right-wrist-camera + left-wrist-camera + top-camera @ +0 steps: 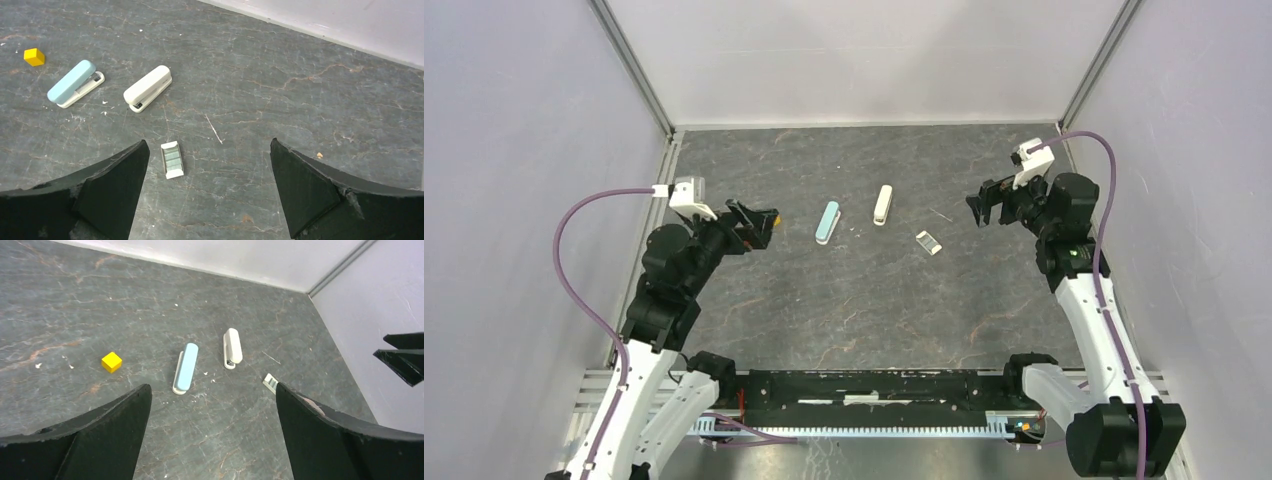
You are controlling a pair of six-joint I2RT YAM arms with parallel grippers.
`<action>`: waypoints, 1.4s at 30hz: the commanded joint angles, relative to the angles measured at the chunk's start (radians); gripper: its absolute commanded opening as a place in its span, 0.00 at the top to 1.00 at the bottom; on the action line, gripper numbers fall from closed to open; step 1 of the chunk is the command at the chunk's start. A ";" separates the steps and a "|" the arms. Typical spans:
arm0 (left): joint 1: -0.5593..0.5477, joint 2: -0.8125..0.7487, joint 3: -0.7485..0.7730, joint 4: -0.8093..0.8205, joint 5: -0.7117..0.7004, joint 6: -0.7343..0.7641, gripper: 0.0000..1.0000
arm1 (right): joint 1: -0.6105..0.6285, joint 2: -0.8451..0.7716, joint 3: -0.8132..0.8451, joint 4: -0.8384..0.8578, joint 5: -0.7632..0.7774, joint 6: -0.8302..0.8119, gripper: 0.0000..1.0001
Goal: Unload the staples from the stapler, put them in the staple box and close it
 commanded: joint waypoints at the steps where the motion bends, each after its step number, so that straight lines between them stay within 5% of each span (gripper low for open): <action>1: 0.002 0.007 -0.041 0.075 0.093 -0.059 0.00 | 0.002 0.003 -0.020 0.107 -0.008 0.075 0.02; 7: 0.004 0.048 -0.126 0.189 0.165 -0.138 0.00 | 0.002 -0.027 -0.085 0.167 -0.107 0.056 0.02; 12: 0.003 0.134 -0.143 0.212 0.188 -0.157 0.00 | 0.011 -0.104 -0.237 0.340 -0.375 -0.093 0.02; 18: -0.073 0.335 -0.098 0.186 0.121 -0.113 0.00 | 0.023 -0.031 -0.234 0.181 -0.498 -0.307 0.02; 26: -0.242 0.794 0.163 0.144 -0.221 0.136 0.00 | 0.036 0.032 -0.190 0.037 -0.476 -0.422 0.02; 35: -0.243 1.191 0.549 0.067 -0.229 0.326 0.01 | 0.036 -0.001 -0.191 0.031 -0.447 -0.433 0.02; 42: -0.220 1.376 0.735 -0.067 -0.185 0.358 0.22 | 0.036 0.000 -0.188 0.027 -0.457 -0.426 0.02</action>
